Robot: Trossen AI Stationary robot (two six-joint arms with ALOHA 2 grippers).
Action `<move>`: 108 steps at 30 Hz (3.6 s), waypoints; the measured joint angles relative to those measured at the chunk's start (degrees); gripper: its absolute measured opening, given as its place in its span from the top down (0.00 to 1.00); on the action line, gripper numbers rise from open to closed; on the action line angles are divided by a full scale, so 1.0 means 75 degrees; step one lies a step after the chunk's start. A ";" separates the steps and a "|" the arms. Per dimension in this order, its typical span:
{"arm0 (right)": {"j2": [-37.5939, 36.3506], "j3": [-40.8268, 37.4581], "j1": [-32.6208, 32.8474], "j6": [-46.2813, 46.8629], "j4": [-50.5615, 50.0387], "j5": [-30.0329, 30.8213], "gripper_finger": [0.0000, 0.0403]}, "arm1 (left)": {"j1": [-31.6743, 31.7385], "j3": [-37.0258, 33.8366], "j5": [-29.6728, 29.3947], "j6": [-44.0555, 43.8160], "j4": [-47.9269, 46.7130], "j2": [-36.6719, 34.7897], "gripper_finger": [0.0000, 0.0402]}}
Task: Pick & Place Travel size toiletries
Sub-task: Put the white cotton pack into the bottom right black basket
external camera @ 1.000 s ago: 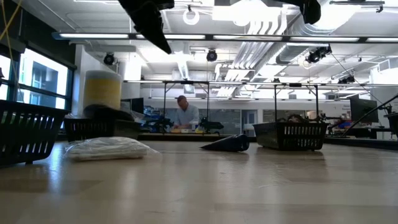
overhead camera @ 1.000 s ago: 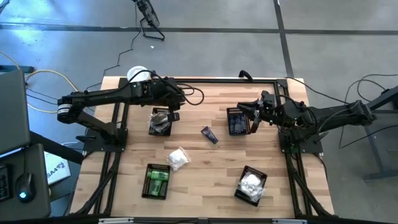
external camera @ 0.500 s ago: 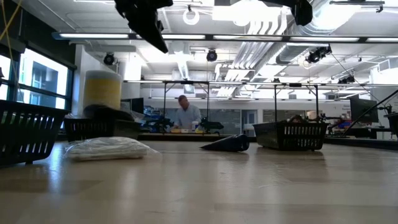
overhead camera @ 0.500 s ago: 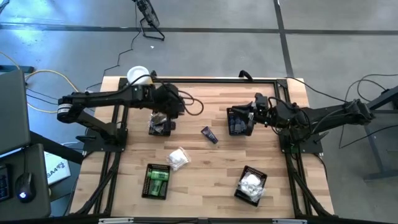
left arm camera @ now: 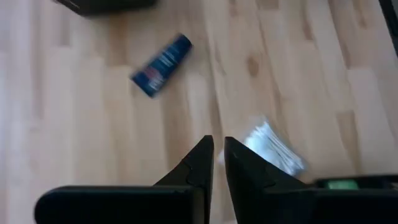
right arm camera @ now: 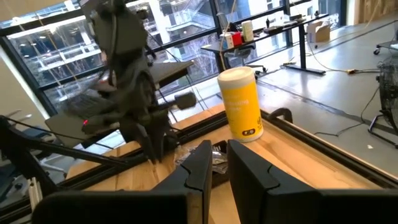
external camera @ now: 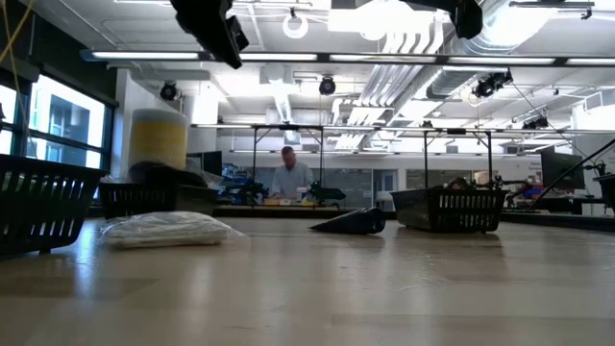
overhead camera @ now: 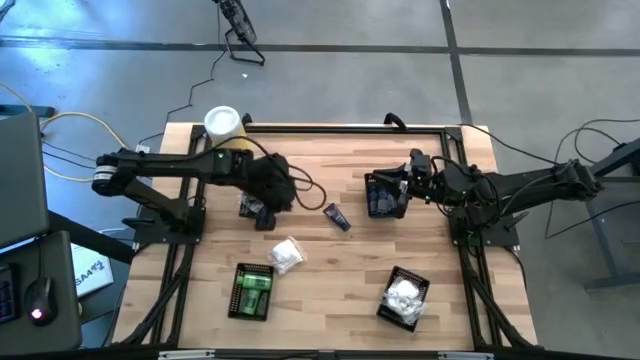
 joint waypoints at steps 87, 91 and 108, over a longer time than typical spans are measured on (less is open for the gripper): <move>-0.0009 0.0000 0.0003 -0.0571 -0.0273 -0.0526 0.90 | -0.0066 -0.1993 0.2125 0.0397 0.7830 0.4148 1.00; -0.0009 0.0000 -0.0082 -0.0571 -0.0244 -0.0529 0.90 | -0.0066 -0.1880 0.1967 0.0595 0.7842 0.4150 1.00; -0.0009 0.0000 -0.0099 -0.0513 -0.0211 -0.0561 0.90 | -0.0066 -0.1152 0.1807 0.0486 0.7944 0.4132 1.00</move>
